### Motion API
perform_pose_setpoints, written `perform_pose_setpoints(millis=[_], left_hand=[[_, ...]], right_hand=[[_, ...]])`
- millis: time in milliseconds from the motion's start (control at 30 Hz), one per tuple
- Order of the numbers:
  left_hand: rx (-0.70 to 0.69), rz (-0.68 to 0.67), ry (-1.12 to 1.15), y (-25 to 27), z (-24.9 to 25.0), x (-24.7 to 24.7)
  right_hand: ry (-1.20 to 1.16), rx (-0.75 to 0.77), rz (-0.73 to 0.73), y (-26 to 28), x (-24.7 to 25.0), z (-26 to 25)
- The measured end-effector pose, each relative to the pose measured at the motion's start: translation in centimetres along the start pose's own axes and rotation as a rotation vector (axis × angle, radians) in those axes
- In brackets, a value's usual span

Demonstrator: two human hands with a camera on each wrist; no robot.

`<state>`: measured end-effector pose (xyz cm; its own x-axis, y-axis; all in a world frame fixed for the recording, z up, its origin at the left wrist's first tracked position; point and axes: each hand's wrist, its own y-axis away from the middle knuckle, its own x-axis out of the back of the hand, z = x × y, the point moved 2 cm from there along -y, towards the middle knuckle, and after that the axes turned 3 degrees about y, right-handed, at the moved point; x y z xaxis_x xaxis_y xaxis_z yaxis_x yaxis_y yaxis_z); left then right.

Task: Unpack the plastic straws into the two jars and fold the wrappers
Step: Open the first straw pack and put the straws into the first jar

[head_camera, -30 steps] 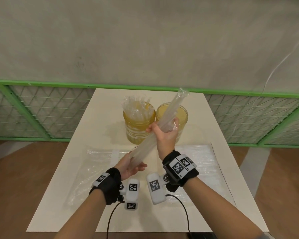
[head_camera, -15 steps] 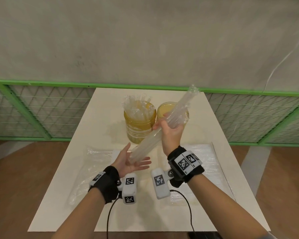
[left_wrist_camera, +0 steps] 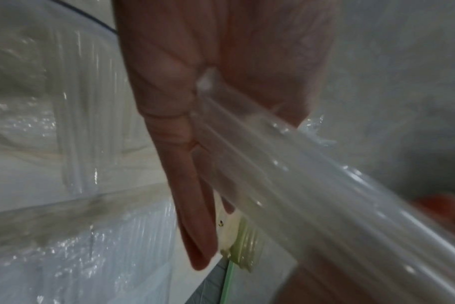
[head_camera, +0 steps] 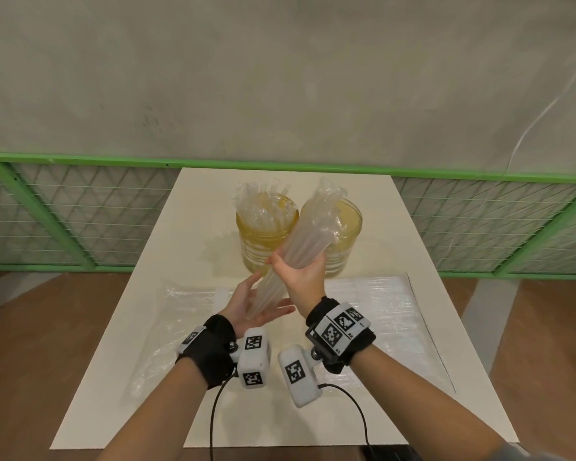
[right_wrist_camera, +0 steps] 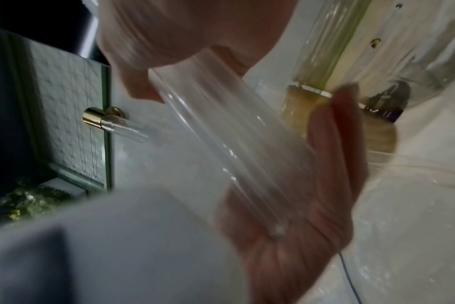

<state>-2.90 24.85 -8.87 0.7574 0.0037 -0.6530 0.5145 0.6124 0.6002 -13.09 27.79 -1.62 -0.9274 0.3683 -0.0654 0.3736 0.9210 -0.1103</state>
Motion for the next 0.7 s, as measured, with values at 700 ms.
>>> perform_pose_setpoints(millis=[700], left_hand=[[-0.114, 0.152, -0.26, -2.5, 0.5, -0.2]], right_hand=[[-0.078, -0.042, -0.082, 0.1, 0.3, 0.6]])
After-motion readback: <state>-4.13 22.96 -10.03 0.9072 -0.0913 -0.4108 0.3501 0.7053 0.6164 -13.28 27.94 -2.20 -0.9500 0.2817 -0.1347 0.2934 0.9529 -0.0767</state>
